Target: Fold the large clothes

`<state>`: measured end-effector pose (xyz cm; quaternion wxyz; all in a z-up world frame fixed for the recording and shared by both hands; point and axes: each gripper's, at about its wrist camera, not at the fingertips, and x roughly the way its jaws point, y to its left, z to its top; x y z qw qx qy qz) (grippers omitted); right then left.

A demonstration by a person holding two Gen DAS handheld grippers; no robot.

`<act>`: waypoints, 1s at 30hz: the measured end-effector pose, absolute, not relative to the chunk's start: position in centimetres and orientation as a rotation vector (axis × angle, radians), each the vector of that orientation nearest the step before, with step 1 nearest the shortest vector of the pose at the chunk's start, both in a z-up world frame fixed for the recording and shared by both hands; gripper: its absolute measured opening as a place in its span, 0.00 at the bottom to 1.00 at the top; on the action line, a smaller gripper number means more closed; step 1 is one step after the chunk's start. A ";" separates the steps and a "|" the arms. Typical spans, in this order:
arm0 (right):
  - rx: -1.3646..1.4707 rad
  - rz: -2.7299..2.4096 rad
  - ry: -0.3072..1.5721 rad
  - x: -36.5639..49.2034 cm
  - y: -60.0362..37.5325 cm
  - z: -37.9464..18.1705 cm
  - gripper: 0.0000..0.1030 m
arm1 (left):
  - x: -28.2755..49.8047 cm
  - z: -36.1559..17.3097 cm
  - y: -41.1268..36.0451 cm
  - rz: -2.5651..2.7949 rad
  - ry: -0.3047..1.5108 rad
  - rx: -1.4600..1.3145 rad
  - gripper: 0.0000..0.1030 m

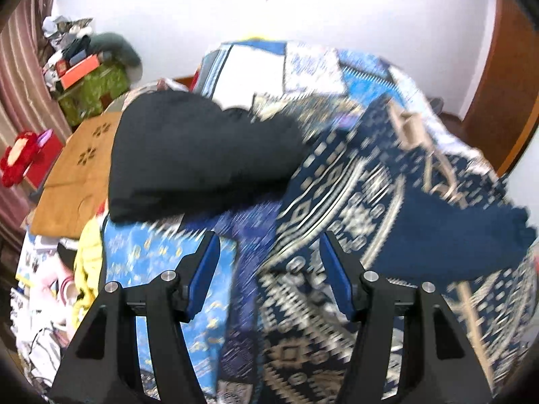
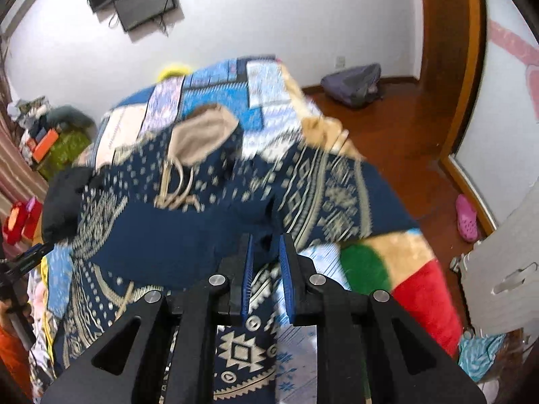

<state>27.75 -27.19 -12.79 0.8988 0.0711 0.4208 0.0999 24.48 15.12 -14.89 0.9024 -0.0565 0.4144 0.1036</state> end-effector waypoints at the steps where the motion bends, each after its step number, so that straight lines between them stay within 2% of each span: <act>1: 0.154 0.198 0.852 27.8 -27.7 -12.2 0.23 | 24.7 -14.2 14.8 0.203 0.841 -0.120 0.59; 2: 0.157 0.185 0.835 27.9 -28.1 -11.8 0.28 | 25.2 -13.5 14.3 0.189 0.825 -0.124 0.59; 4: 0.161 0.135 0.789 28.0 -29.3 -11.1 0.55 | 26.0 -12.4 13.3 0.154 0.795 -0.132 0.60; 6: 0.165 0.080 0.753 28.2 -30.4 -10.7 0.64 | 26.8 -11.7 12.2 0.130 0.779 -0.139 0.64; 12: 0.295 0.045 0.822 30.4 -34.6 -13.2 0.65 | 29.5 -11.7 9.2 0.051 0.790 -0.173 0.66; 22: 0.703 0.000 1.090 35.3 -40.6 -24.0 0.65 | 31.4 -15.2 5.6 -0.003 0.871 -0.139 0.66; 30: 0.720 -0.048 1.076 38.0 -40.7 -26.4 0.65 | 31.6 -16.4 5.7 0.007 0.900 -0.125 0.66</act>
